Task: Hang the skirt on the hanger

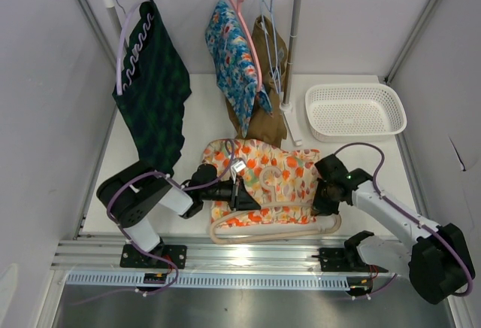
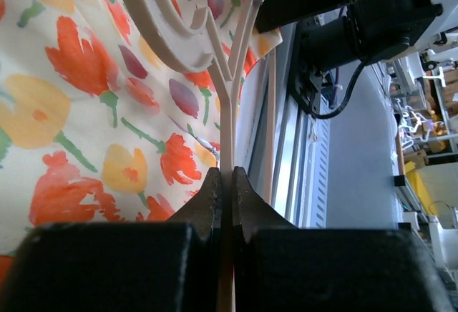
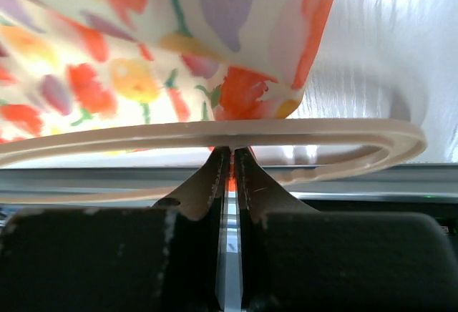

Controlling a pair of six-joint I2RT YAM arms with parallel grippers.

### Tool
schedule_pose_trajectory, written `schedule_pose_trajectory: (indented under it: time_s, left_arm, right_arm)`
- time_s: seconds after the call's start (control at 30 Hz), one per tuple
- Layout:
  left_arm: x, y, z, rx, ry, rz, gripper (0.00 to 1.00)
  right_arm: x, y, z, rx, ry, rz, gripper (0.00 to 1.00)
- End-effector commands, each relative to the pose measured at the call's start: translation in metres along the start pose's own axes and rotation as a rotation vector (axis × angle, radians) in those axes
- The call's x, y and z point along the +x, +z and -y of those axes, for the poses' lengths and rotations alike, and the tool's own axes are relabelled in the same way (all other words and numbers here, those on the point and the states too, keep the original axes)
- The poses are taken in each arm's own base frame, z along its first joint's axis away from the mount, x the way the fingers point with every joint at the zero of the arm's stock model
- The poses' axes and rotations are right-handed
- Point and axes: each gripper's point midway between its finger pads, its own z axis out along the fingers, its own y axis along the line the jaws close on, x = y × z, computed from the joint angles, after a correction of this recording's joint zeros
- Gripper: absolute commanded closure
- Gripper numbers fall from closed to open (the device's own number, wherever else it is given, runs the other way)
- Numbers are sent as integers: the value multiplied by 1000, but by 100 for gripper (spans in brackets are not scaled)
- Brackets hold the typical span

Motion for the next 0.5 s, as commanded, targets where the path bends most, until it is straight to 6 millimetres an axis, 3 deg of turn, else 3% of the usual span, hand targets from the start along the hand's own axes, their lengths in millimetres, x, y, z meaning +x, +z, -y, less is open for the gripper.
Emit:
schedule_pose_trajectory:
  time_s: [0.0, 0.47]
  left_arm:
    - [-17, 2, 0, 0, 93, 31, 100]
    - [-33, 1, -23, -88, 123, 91, 100]
  right_arm:
    - [-28, -23, -14, -57, 11, 68, 94]
    - [-57, -56, -19, -123, 57, 87, 97]
